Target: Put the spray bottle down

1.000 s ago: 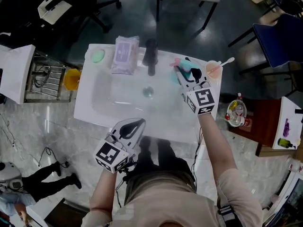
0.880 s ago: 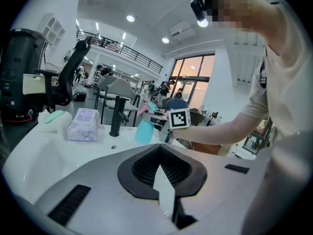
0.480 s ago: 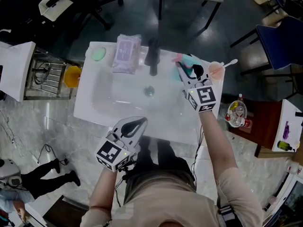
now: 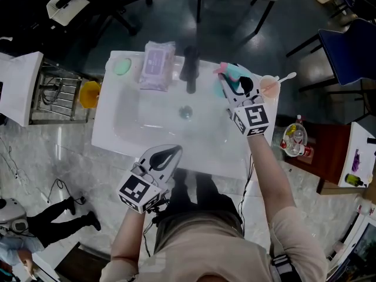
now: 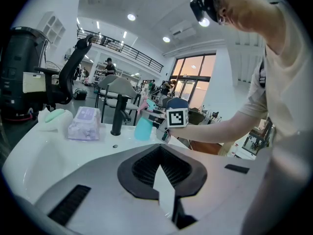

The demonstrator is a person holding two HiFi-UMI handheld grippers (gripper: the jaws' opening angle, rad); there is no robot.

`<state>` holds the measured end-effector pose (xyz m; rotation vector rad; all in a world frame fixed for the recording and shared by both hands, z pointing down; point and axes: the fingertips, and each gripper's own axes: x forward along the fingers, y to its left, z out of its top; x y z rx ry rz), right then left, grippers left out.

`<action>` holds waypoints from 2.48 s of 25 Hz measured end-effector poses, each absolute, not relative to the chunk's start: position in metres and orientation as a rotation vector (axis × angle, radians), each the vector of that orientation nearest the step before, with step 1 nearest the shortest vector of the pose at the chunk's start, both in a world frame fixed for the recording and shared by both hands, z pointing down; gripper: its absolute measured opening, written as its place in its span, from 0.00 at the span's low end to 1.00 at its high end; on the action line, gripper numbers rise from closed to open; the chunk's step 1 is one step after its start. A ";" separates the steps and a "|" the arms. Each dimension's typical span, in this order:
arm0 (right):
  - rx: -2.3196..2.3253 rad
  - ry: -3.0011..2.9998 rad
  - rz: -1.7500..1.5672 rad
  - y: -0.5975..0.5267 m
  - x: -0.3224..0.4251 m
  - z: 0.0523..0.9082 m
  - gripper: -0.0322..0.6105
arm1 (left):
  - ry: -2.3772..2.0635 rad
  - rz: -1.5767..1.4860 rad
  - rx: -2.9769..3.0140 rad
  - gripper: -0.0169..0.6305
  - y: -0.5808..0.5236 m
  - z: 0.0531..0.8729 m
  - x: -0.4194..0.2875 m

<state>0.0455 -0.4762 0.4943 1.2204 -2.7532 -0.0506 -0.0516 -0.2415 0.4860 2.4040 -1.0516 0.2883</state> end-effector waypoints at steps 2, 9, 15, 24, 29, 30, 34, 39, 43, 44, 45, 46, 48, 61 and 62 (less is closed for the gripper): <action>1.222 -2.755 -0.051 -0.477 0.045 0.494 0.35 | -1.053 0.288 2.403 0.04 -0.241 0.486 -0.052; 1.200 -2.774 -0.042 -0.481 0.042 0.495 0.35 | -1.065 0.292 2.396 0.04 -0.239 0.487 -0.057; 1.196 -2.792 0.000 -0.483 0.043 0.496 0.35 | -1.078 0.290 2.400 0.04 -0.237 0.483 -0.060; 1.233 -2.811 0.077 -0.480 0.054 0.496 0.41 | -1.102 0.287 2.390 0.04 -0.236 0.482 -0.068; 1.223 -2.785 0.044 -0.470 0.058 0.494 0.41 | -1.099 0.283 2.397 0.04 -0.236 0.482 -0.066; 1.218 -2.777 0.045 -0.469 0.058 0.496 0.41 | -1.095 0.282 2.399 0.04 -0.236 0.481 -0.065; 1.203 -2.727 0.060 -0.468 0.058 0.507 0.41 | -1.088 0.282 2.403 0.04 -0.235 0.481 -0.065; 1.210 -2.703 0.034 -0.472 0.058 0.511 0.41 | -1.098 0.288 2.398 0.04 -0.232 0.482 -0.068; 1.188 -2.718 0.054 -0.473 0.057 0.511 0.41 | -1.106 0.287 2.398 0.04 -0.231 0.481 -0.070; 1.186 -2.728 0.064 -0.472 0.058 0.510 0.41 | -1.108 0.286 2.399 0.04 -0.231 0.480 -0.070; 1.187 -2.738 0.072 -0.471 0.059 0.508 0.41 | -1.109 0.285 2.400 0.04 -0.231 0.480 -0.071; 1.190 -2.748 0.078 -0.470 0.060 0.506 0.41 | -1.110 0.284 2.400 0.04 -0.231 0.480 -0.071; 1.184 -2.760 0.085 -0.467 0.061 0.501 0.41 | -1.111 0.284 2.402 0.04 -0.230 0.480 -0.071; 1.221 -2.695 0.136 -0.418 0.076 0.496 0.41 | -1.126 0.261 2.455 0.04 -0.241 0.466 -0.075; 1.219 -2.693 0.136 -0.413 0.076 0.493 0.41 | -1.125 0.259 2.461 0.04 -0.242 0.465 -0.074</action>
